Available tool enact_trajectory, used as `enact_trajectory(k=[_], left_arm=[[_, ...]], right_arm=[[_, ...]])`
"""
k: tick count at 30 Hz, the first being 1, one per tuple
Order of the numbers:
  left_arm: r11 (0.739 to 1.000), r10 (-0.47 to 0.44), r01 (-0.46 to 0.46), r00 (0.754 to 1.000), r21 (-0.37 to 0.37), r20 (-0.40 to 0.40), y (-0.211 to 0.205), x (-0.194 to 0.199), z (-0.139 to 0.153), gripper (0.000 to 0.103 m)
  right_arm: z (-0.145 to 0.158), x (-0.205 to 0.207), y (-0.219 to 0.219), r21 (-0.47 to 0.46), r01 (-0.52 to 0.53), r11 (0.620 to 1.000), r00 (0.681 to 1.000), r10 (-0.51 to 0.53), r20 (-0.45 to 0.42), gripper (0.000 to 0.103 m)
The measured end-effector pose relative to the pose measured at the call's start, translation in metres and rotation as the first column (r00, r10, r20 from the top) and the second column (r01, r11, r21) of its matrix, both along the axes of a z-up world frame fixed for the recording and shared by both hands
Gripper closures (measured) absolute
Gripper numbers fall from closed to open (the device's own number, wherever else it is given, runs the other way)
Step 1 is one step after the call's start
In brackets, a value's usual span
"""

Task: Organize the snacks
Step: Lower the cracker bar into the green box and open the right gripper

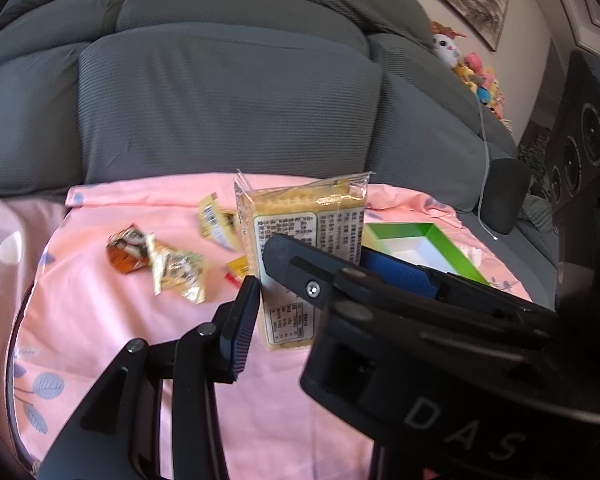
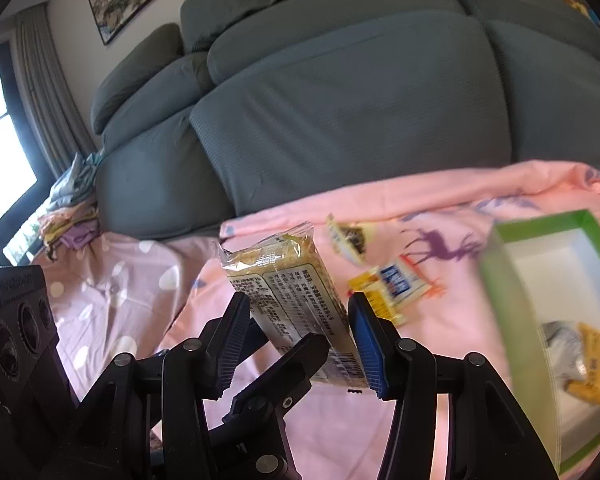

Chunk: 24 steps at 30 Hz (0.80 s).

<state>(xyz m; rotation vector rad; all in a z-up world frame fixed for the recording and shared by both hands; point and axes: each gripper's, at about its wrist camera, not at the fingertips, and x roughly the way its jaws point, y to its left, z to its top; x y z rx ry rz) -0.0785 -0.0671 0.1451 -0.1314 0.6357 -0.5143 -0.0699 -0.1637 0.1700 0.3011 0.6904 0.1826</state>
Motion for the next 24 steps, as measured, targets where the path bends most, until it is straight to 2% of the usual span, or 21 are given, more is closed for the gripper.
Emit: enact_trajectory(k=[6, 11, 24], left_arm=[[0.999, -0.048, 0.048, 0.998, 0.014, 0.029, -0.032, -0.003, 0.014, 0.067], [0.995, -0.099, 0.098, 0.995, 0.022, 0.019, -0.065, 0.0, 0.016, 0.067], [0.971, -0.232, 0.232, 0.973, 0.064, -0.014, -0.149, 0.012, 0.013, 0.067]], right_arm=[[0.013, -0.009, -0.031, 0.011, 0.045, 0.999, 0.998, -0.046, 0.034, 0.048], [0.017, -0.017, -0.058, 0.003, 0.087, 0.996, 0.995, -0.088, 0.038, 0.048], [0.009, -0.026, -0.14, 0.063, 0.226, 0.972, 0.974, -0.227, 0.003, 0.048]])
